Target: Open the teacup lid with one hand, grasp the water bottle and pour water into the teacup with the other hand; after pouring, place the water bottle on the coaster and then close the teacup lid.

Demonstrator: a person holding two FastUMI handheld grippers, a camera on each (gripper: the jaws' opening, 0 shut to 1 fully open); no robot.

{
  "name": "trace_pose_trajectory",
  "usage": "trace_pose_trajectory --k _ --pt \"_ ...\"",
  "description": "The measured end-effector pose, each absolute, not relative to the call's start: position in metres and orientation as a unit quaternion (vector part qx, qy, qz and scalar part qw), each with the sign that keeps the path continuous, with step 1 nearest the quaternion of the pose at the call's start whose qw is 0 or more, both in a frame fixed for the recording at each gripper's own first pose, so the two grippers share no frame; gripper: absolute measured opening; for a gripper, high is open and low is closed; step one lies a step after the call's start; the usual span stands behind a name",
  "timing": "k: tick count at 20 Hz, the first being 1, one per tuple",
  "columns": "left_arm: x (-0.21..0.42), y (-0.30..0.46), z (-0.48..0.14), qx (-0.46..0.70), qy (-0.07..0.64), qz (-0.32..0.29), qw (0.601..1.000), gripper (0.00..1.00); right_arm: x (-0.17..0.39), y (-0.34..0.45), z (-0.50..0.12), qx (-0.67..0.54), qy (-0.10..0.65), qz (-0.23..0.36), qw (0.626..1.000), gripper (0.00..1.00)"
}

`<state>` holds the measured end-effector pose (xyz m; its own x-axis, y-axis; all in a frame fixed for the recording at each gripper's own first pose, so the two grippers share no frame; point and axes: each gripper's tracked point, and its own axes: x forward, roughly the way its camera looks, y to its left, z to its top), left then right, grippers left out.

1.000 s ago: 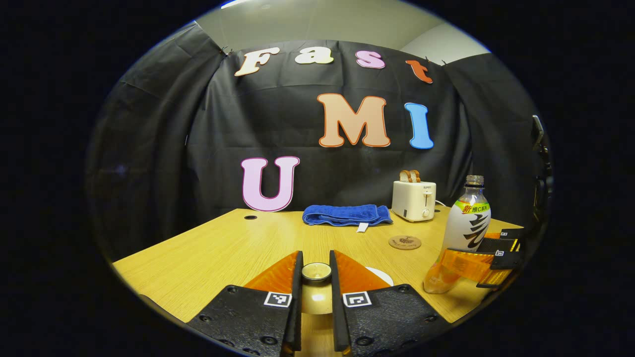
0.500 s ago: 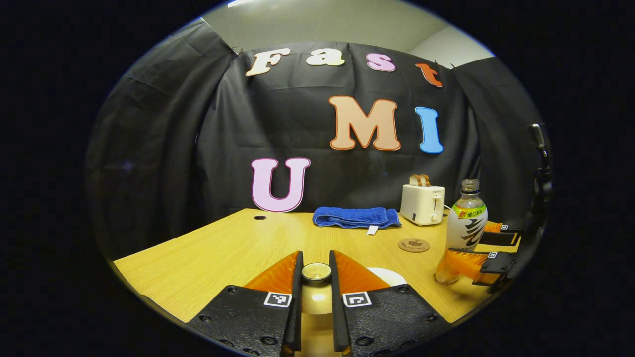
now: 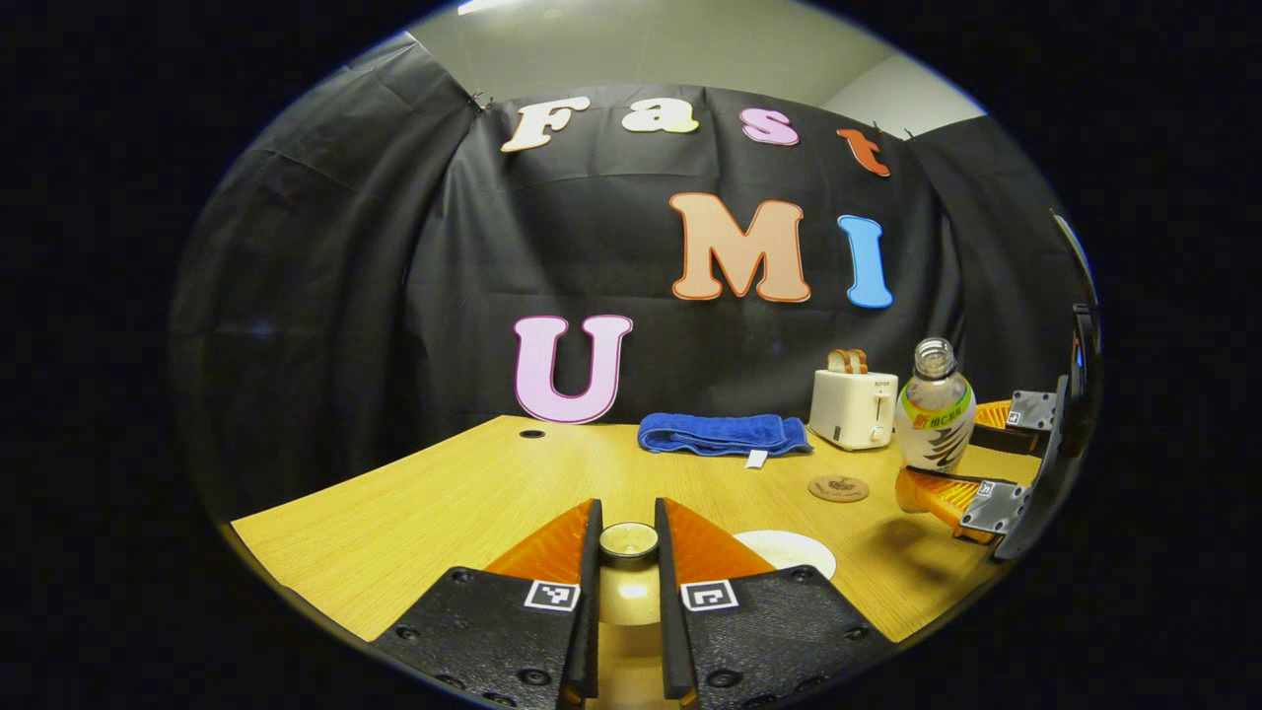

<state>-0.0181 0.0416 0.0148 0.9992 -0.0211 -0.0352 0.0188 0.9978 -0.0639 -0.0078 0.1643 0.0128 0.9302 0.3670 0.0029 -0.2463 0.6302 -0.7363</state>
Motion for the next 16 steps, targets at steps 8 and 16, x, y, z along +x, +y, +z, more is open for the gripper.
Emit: trace_pose_trajectory --k 8,16 --pt "-0.024 0.055 0.015 -0.032 0.014 0.000 0.999 0.23 -0.016 0.185 -0.027 -0.539 -0.099 0.193 0.814 0.63" --pt "-0.029 0.065 0.012 -0.033 0.016 0.006 0.999 0.23 -0.010 0.189 -0.049 -0.632 -0.100 0.191 0.745 0.62"
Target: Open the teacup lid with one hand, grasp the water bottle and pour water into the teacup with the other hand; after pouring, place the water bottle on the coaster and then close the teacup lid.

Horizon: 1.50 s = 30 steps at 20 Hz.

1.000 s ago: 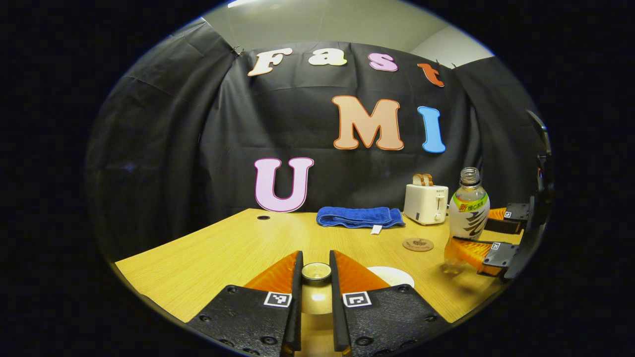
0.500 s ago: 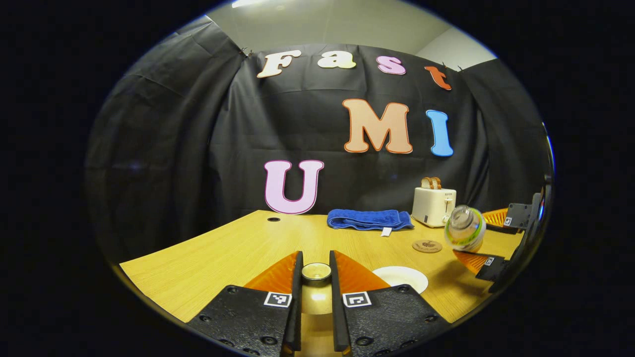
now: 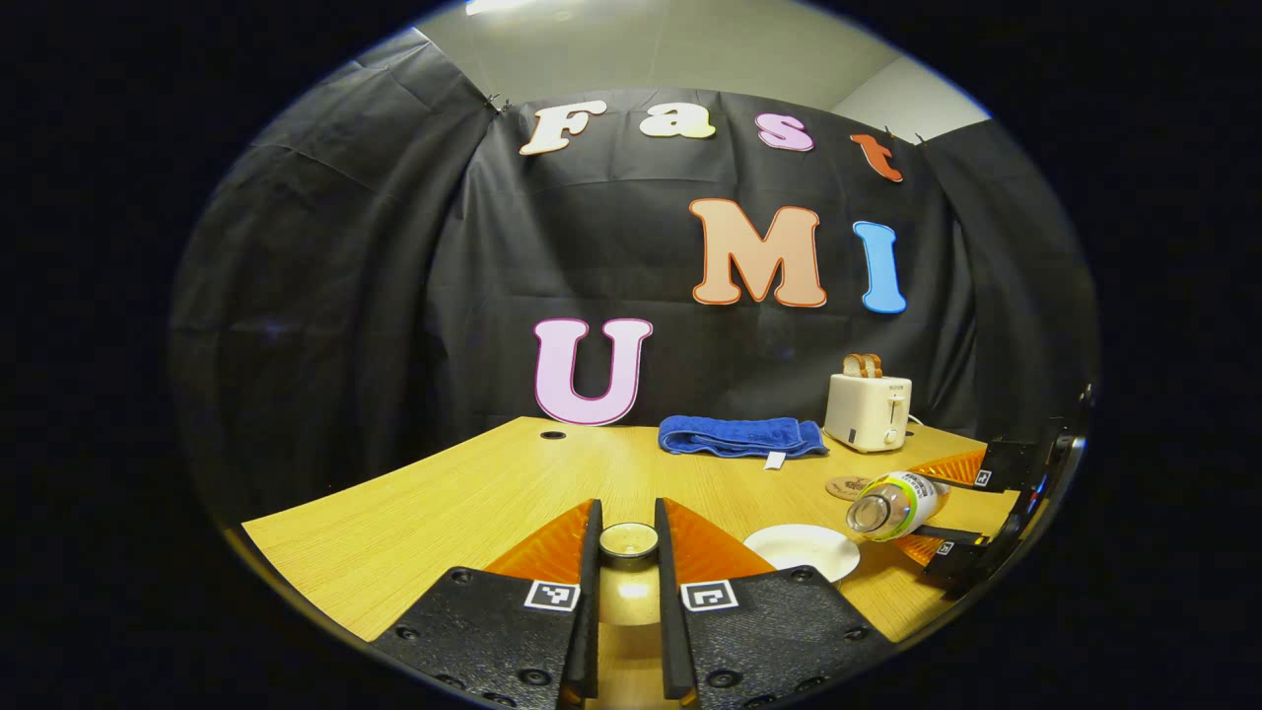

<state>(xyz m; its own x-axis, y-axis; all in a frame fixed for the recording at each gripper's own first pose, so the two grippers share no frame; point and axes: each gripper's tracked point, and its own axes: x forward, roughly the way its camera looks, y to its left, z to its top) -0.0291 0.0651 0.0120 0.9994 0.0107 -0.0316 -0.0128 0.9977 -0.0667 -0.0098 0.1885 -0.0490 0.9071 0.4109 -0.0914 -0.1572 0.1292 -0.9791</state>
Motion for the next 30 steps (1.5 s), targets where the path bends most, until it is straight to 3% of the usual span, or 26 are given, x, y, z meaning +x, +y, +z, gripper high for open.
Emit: trace_pose_trajectory --k 30 --pt "-0.033 0.080 0.009 -0.030 0.020 0.019 0.999 0.22 0.000 0.202 -0.033 -0.786 -0.167 0.174 0.570 0.62"
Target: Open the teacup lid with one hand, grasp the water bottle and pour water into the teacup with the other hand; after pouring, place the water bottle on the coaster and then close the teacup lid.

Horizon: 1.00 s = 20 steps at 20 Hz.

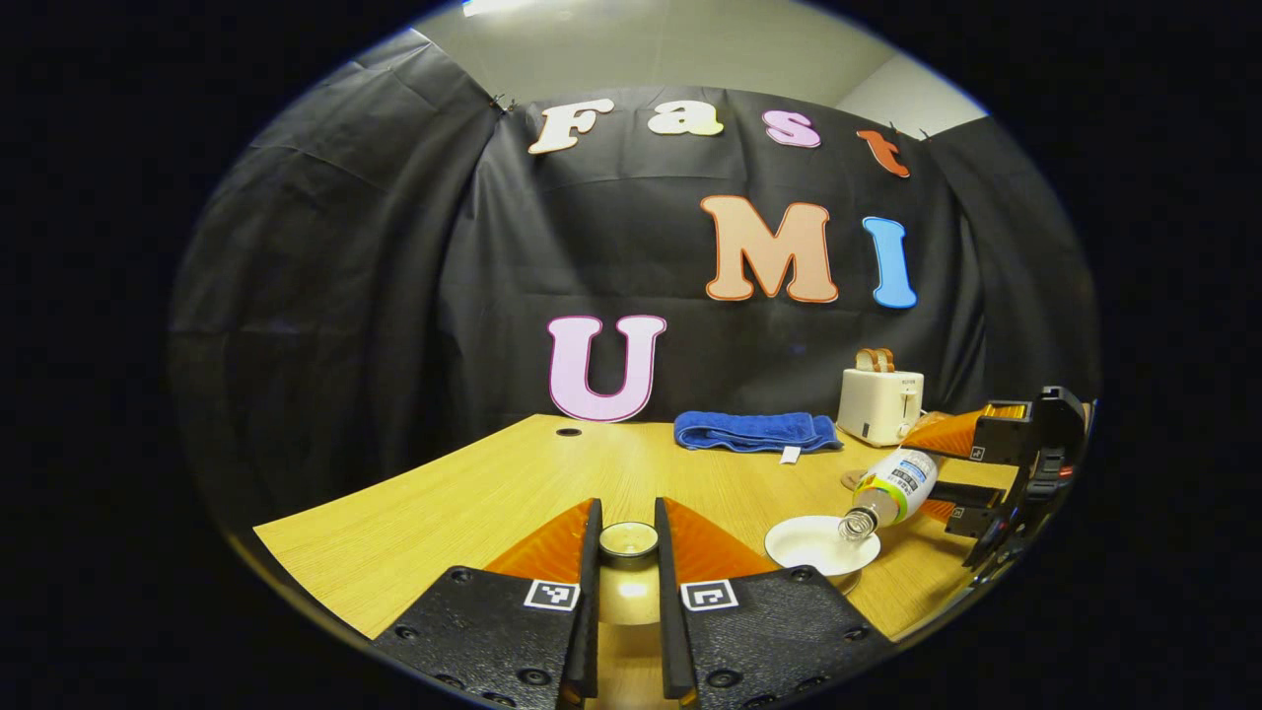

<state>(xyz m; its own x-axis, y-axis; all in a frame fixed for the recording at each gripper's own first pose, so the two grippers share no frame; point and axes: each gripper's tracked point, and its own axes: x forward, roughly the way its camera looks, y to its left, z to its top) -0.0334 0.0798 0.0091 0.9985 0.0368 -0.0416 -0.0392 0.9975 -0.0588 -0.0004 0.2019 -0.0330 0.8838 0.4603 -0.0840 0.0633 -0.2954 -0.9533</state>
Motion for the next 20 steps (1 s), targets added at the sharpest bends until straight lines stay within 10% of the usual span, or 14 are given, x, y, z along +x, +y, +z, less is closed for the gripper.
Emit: trace_pose_trajectory --k 20 --pt "-0.032 0.087 0.011 -0.034 0.018 0.022 0.999 0.23 0.006 0.211 -0.013 -0.842 -0.211 0.168 0.467 0.62"
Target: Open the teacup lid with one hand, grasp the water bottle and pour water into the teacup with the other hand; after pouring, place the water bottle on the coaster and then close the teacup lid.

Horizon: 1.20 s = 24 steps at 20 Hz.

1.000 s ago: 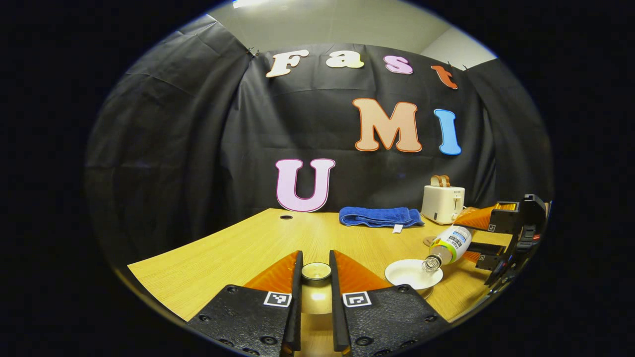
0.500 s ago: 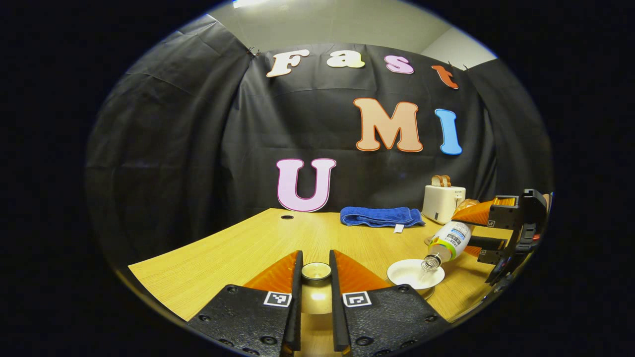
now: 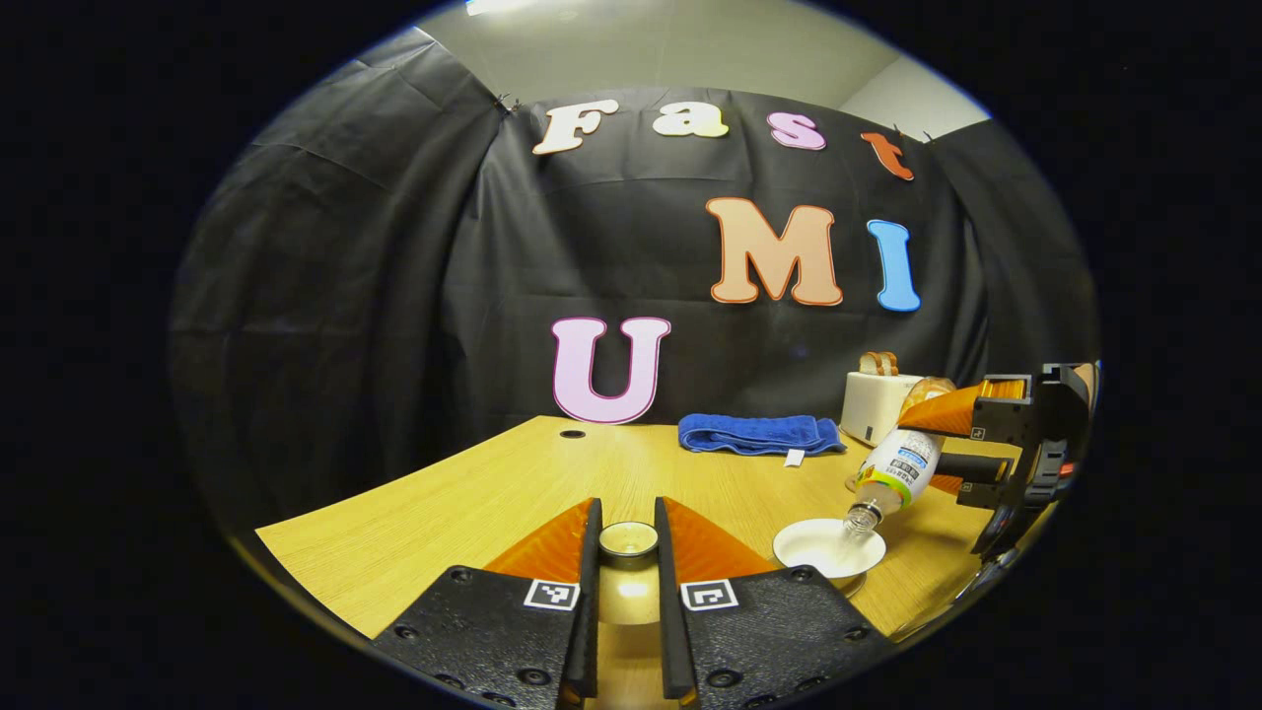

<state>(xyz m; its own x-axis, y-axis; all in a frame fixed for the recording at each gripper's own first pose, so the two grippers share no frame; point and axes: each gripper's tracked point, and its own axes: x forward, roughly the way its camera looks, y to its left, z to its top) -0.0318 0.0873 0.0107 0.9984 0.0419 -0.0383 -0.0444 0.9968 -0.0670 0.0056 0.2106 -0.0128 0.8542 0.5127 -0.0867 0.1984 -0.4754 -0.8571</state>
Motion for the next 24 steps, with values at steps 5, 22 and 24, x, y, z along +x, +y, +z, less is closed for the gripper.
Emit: trace_pose_trajectory --k 5,22,24 --pt "-0.0307 0.0868 0.0101 -0.040 0.021 0.020 0.999 0.23 -0.0026 0.2160 -0.0061 -0.848 -0.222 0.168 0.451 0.63" --pt "-0.0317 0.0816 0.0086 -0.046 0.021 0.016 0.999 0.23 -0.0024 0.2180 -0.0065 -0.851 -0.219 0.178 0.443 0.62" --pt "-0.0319 0.0812 0.0099 -0.045 0.021 0.016 0.999 0.23 -0.0016 0.2141 -0.0100 -0.840 -0.207 0.184 0.465 0.62"
